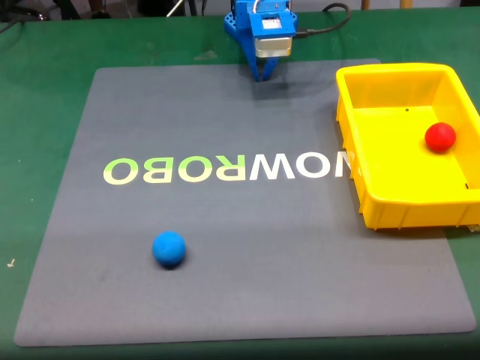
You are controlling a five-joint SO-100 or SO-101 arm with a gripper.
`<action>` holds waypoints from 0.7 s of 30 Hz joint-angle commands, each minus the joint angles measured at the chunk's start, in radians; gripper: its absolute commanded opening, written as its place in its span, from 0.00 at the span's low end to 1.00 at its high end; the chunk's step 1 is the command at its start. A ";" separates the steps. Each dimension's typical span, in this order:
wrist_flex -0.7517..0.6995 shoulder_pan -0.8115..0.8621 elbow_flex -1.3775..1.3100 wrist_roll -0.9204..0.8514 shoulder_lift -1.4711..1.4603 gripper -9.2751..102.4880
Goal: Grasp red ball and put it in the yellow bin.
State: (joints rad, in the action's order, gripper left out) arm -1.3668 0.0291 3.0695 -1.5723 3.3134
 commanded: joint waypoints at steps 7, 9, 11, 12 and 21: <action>-0.003 0.012 0.032 0.014 0.014 0.08; -0.003 0.012 0.032 0.014 0.014 0.08; -0.003 0.012 0.032 0.017 0.014 0.08; -0.002 0.012 0.032 0.018 0.014 0.08; 0.000 0.014 0.032 0.021 0.014 0.08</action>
State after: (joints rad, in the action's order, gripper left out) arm -1.3668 0.0291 3.0695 -1.5585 3.3134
